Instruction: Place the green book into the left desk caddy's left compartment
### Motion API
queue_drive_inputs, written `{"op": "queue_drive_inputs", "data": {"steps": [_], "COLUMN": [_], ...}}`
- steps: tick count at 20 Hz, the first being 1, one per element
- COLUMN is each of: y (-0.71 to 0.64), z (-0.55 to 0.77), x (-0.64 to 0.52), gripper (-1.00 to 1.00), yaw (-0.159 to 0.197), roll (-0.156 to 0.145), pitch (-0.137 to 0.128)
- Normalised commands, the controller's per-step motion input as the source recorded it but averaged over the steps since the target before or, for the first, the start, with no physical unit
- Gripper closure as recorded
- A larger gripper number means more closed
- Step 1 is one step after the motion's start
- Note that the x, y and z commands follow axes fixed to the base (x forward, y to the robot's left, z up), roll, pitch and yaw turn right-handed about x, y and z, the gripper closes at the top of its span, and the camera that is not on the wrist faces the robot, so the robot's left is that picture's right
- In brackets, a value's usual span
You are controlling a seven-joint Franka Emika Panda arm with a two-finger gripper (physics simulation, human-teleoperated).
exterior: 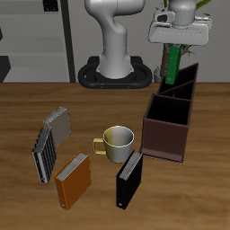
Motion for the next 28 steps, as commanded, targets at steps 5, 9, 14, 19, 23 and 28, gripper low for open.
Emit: {"op": "queue_drive_inputs", "data": {"steps": [5, 9, 14, 19, 23, 28], "y": [0.2, 0.21, 0.13, 0.12, 0.09, 0.05], "z": [-0.1, -0.04, -0.08, -0.09, -0.09, -0.02], "x": [-0.39, -0.35, -0.16, -0.16, -0.12, 0.0], "gripper": [1.0, 1.0, 1.0, 1.0, 1.0, 1.0], "yaw": [0.015, 0.043, 0.015, 0.025, 0.016, 0.014], "roll": [0.021, 0.046, 0.025, 0.047, 0.028, 0.024], "pitch": [-0.017, -0.037, 0.008, 0.005, -0.005, -0.005]}}
